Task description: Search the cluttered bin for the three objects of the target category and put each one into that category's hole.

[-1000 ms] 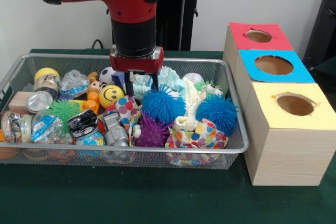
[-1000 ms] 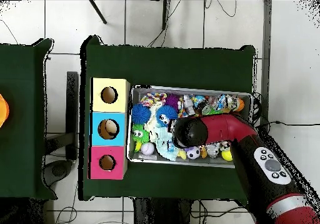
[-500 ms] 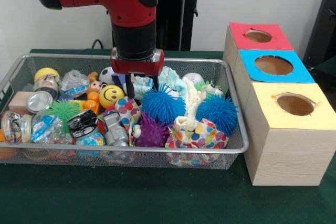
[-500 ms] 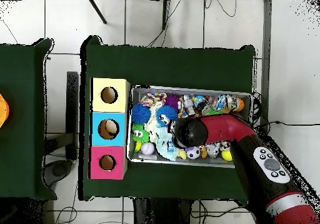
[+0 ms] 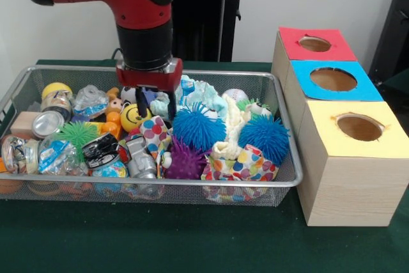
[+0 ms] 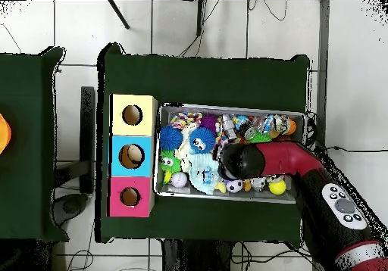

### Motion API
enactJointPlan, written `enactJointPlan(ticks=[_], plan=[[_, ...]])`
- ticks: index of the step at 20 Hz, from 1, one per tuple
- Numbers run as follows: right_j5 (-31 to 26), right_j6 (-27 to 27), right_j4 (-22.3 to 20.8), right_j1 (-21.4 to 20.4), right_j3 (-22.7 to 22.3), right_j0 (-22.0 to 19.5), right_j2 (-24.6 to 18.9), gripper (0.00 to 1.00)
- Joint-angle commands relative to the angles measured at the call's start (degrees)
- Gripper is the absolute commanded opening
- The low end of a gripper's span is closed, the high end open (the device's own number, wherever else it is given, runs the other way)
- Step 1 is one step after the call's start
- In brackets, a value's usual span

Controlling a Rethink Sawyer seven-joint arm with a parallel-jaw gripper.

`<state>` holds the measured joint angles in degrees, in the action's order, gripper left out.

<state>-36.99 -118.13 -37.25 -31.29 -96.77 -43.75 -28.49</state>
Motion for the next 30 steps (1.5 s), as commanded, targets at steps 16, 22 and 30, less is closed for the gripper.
enactJointPlan(ticks=[16, 22, 30], plan=[[0.66, 10.48, -4.81, 8.18, 11.89, 0.06, -1.29, 1.0], [1.5, 6.94, -3.74, 4.28, 7.16, 1.51, -0.36, 1.0], [1.07, 5.14, -1.46, -2.26, 0.21, 1.81, -0.31, 1.0]])
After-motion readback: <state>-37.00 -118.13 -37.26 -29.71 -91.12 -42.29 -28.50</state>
